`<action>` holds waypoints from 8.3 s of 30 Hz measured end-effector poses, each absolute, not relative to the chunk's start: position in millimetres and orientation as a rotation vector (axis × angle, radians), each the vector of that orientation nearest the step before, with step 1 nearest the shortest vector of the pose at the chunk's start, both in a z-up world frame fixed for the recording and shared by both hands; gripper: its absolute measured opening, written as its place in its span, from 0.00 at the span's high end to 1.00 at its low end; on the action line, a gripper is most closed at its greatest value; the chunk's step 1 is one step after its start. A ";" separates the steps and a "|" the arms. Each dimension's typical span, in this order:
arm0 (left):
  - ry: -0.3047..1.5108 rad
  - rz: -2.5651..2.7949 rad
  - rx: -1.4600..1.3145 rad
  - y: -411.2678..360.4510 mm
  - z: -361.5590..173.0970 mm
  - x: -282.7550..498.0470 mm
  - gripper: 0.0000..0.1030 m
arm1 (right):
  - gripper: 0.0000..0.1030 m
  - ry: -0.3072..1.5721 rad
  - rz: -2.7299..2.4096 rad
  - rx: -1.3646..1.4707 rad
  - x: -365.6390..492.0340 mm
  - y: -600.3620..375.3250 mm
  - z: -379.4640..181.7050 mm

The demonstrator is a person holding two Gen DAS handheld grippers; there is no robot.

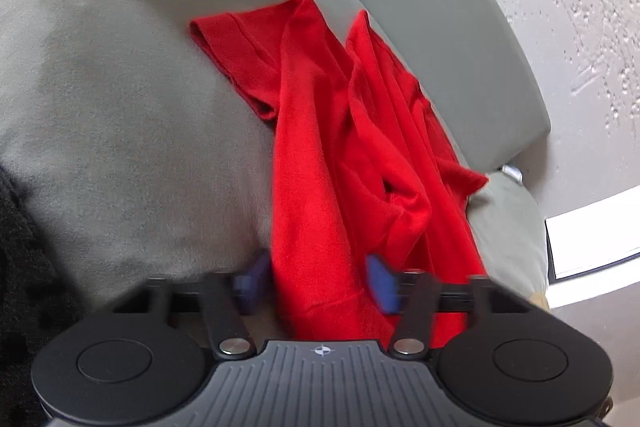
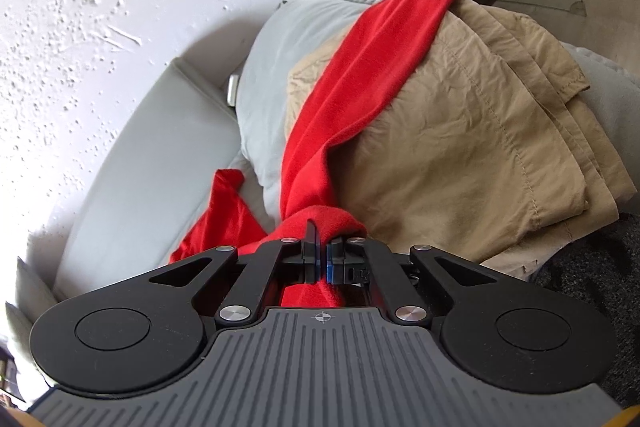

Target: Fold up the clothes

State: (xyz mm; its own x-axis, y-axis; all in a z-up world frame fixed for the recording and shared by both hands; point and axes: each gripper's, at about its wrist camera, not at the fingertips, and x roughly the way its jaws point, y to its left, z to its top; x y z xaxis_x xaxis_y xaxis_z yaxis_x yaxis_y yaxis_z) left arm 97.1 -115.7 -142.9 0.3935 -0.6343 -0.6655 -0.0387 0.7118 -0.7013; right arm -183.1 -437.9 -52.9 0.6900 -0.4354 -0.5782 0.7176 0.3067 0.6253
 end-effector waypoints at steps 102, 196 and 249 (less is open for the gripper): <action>0.914 -0.377 -0.653 -12.8 -122.1 114.9 1.00 | 0.98 0.595 -0.580 0.836 -51.8 -442.6 -114.8; 0.330 -0.451 -0.432 114.3 121.9 228.0 0.97 | 0.22 0.469 0.333 0.979 -12.6 -343.6 45.1; 0.620 -0.522 0.052 -110.3 -23.6 77.1 0.44 | 0.18 0.573 -0.069 1.196 -20.2 -472.6 -39.6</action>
State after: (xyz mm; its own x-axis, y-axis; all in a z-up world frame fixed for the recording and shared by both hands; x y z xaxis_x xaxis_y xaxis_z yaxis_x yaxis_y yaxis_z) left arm 77.1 -110.3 -23.6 0.6890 -0.4513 -0.5671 0.4816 0.8698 -0.1072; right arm -20.2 -472.6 -39.6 0.8564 0.2451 -0.4544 0.3457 0.3816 0.8573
